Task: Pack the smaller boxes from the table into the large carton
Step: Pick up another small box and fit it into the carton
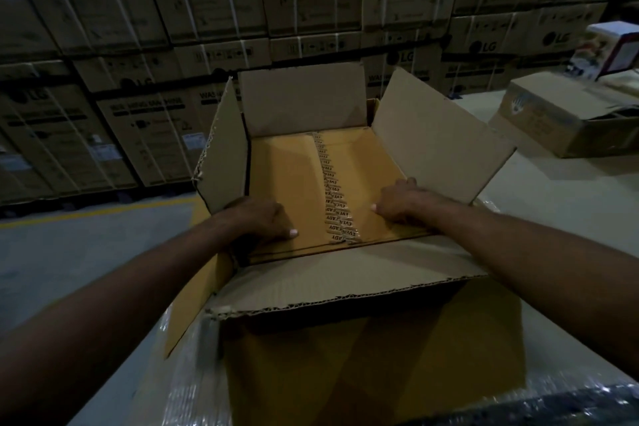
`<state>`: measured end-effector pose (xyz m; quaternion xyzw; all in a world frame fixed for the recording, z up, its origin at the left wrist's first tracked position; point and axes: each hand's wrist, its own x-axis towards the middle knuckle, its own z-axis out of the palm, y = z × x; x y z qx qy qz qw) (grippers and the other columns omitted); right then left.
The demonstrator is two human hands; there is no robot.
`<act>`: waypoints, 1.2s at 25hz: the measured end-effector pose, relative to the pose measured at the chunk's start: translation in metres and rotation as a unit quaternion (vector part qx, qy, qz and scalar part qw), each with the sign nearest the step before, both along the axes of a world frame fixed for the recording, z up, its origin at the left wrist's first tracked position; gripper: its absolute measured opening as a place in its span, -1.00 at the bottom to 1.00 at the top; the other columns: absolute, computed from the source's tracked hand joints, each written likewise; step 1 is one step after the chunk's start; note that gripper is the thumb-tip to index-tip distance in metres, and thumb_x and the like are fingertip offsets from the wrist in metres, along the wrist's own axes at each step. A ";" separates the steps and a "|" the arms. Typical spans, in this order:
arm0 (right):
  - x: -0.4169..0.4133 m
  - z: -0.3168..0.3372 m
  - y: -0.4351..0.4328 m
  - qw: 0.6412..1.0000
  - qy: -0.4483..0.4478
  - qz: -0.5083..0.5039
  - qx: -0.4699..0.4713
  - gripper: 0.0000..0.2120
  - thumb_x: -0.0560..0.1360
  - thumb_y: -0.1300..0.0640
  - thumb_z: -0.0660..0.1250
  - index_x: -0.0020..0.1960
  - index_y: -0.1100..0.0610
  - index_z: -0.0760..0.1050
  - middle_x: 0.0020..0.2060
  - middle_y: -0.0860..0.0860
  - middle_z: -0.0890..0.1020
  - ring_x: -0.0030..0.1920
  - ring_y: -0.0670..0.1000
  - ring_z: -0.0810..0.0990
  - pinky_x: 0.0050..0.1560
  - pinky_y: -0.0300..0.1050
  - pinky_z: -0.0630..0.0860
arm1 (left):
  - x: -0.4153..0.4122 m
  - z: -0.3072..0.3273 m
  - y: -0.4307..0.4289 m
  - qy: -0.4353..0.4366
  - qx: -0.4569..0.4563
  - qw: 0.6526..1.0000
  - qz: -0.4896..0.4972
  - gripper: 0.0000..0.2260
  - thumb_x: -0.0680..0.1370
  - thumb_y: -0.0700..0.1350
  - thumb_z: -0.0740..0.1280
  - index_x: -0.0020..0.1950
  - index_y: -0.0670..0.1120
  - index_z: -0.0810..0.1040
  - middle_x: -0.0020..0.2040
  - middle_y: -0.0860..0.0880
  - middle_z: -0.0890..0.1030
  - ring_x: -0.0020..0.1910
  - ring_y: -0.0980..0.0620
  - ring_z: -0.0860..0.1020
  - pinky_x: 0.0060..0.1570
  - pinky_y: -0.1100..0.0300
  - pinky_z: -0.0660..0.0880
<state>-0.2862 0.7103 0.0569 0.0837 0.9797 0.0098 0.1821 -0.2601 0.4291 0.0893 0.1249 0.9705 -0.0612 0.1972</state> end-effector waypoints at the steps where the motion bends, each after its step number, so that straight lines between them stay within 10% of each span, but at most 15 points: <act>1: 0.000 0.004 -0.002 1.000 -0.014 0.010 0.004 -0.46 0.66 -0.18 0.17 0.48 0.16 0.36 0.42 0.18 0.42 0.42 0.22 0.36 0.40 0.16 0.36 | -0.003 0.001 -0.001 -0.004 -0.007 1.000 -0.008 -0.24 0.53 0.43 0.21 0.58 -0.03 0.30 0.45 -0.11 0.46 0.37 -0.13 0.47 0.26 0.04 0.47; 6: -0.009 0.028 -0.029 0.980 -0.048 0.060 -0.186 -0.67 0.61 0.13 0.29 0.36 0.13 0.48 0.19 0.06 0.60 0.12 0.06 0.60 0.17 0.06 0.59 | -0.020 0.014 -0.003 0.049 -0.045 0.997 -0.031 -0.46 0.56 0.32 0.30 0.38 -0.01 0.55 0.26 -0.05 0.63 0.21 -0.07 0.59 0.09 0.06 0.55; 12: -0.020 0.018 -0.079 0.970 0.015 0.032 -0.239 -0.75 0.63 0.14 0.24 0.26 0.18 0.51 0.18 0.13 0.58 0.12 0.13 0.62 -0.11 -0.05 0.62 | -0.020 0.022 -0.009 0.071 0.012 0.997 -0.001 -0.40 0.59 0.19 0.35 0.56 -0.01 0.32 0.41 -0.07 0.52 0.36 -0.11 0.50 0.24 0.00 0.51; 17: -0.026 0.036 -0.099 0.862 0.133 -0.101 -0.479 -0.81 0.61 0.16 0.26 0.04 0.24 0.60 -0.05 0.13 0.69 -0.08 0.12 0.66 -0.20 -0.06 0.58 | -0.014 0.037 -0.003 0.176 0.248 0.951 0.049 -0.53 0.70 0.12 0.14 0.57 -0.05 0.30 0.35 -0.16 0.56 0.27 -0.16 0.54 0.18 -0.05 0.53; 22: -0.005 0.081 -0.144 0.770 0.148 0.000 -0.621 -0.74 0.65 0.10 0.20 -0.02 0.17 0.63 -0.10 0.08 0.69 -0.07 0.13 0.68 0.02 0.10 0.66 | -0.011 0.094 -0.021 0.300 0.226 0.926 0.034 -0.74 0.69 0.03 0.17 0.27 0.02 0.58 -0.07 0.01 0.63 -0.13 0.03 0.59 -0.26 0.13 0.47; 26: 0.014 0.076 -0.182 0.818 0.026 0.142 -0.557 -0.52 0.64 0.28 0.20 0.53 -0.01 0.34 0.29 0.06 0.60 0.22 0.19 0.63 0.15 0.08 0.61 | -0.016 0.122 -0.054 0.303 0.000 0.953 -0.018 -0.76 0.65 -0.01 0.23 0.27 0.13 0.59 0.10 0.02 0.65 0.12 -0.05 0.60 0.11 0.00 0.47; 30: 0.029 0.051 -0.199 0.874 -0.015 0.227 -0.429 -0.21 0.60 0.38 0.21 0.67 -0.09 -0.04 0.61 0.05 0.22 0.57 0.14 0.25 0.46 0.06 0.39 | -0.008 0.133 -0.087 0.224 -0.058 0.972 0.036 -0.73 0.66 0.08 0.25 0.30 0.07 0.59 0.29 -0.01 0.58 0.34 -0.07 0.47 0.34 -0.14 0.37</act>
